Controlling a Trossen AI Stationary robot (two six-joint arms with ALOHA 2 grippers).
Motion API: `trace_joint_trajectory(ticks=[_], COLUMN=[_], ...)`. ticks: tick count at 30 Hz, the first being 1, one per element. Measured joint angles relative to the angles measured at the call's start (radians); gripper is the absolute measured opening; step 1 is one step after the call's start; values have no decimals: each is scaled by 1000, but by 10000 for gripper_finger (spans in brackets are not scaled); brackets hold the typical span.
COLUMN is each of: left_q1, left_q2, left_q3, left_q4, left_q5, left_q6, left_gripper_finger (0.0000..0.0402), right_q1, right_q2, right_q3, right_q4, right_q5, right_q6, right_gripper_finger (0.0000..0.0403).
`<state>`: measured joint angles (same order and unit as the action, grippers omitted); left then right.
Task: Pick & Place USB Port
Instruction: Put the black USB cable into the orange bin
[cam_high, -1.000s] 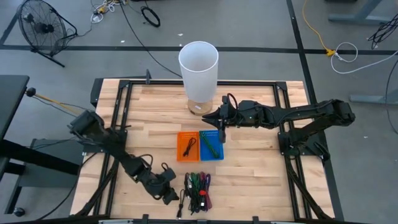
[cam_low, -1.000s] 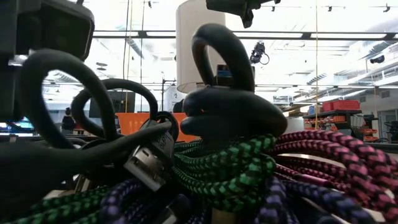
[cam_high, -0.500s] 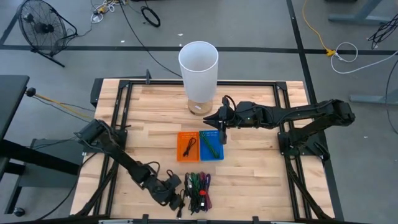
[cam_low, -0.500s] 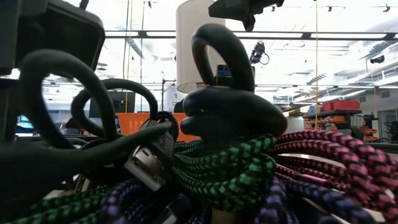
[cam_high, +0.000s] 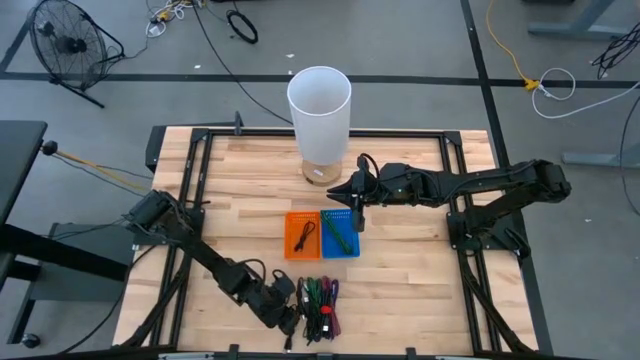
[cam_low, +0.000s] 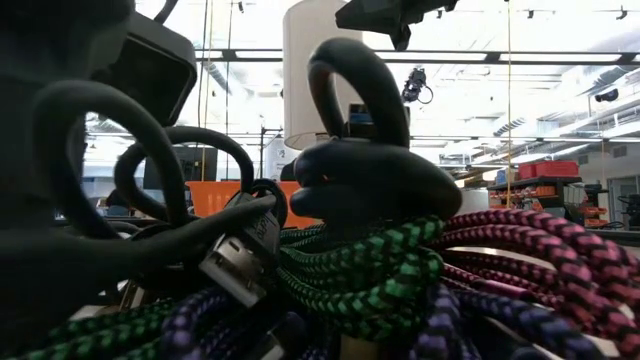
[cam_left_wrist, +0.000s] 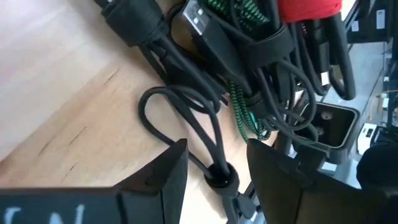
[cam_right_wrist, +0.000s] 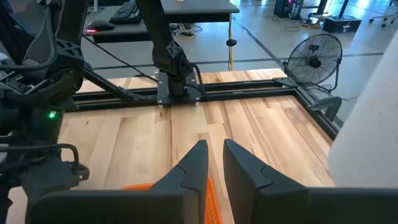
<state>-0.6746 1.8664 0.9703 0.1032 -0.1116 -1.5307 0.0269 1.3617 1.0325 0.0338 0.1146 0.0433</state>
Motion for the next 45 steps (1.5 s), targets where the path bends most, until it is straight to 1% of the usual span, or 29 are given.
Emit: trace_joint_trajectory(ticks=[5, 9, 13, 14, 16, 18, 20, 21, 30, 36, 40, 45], left_q1=[-1, 5, 28, 34, 43, 46, 46, 47, 45, 55, 82, 163], left_q2=[18, 54, 68, 68, 69, 70, 70, 70, 46, -44, -110, -211], left_q3=[0, 3, 4, 3, 3, 2, 2, 2, -1, -3, -3, -2], left_q4=[6, 25, 34, 38, 42, 32, 13, 10, 4, -32, -126, -235], left_q5=[4, 28, 48, 61, 96, 139, 151, 156, 159, 139, 106, 88], left_q6=[-26, -60, -49, -35, -25, -21, -14, -5, 46, 131, 208, 362], left_gripper_finger=[170, 170, 162, 153, 123, 76, 26, 15, 5, 5, 4, 4], right_q1=[0, 0, 0, 0, 0, 0, 0, 0, 0, 0, 0, 0], right_q2=[0, 0, 0, 0, 0, 0, 0, 0, 0, 0, 0, 0], right_q3=[0, 0, 0, 0, 0, 0, 0, 0, 0, 0, 0, 0], right_q4=[0, -2, -8, -8, -12, -16, -22, -23, -31, -38, -45, -43], right_q5=[0, 0, 0, 0, 0, 0, 1, 1, 1, 21, 26, 27], right_q6=[-1, -2, -5, -6, -6, -6, -6, -6, -5, 1, 1, 2], right_gripper_finger=[52, 52, 52, 52, 52, 52, 52, 52, 52, 52, 52, 52])
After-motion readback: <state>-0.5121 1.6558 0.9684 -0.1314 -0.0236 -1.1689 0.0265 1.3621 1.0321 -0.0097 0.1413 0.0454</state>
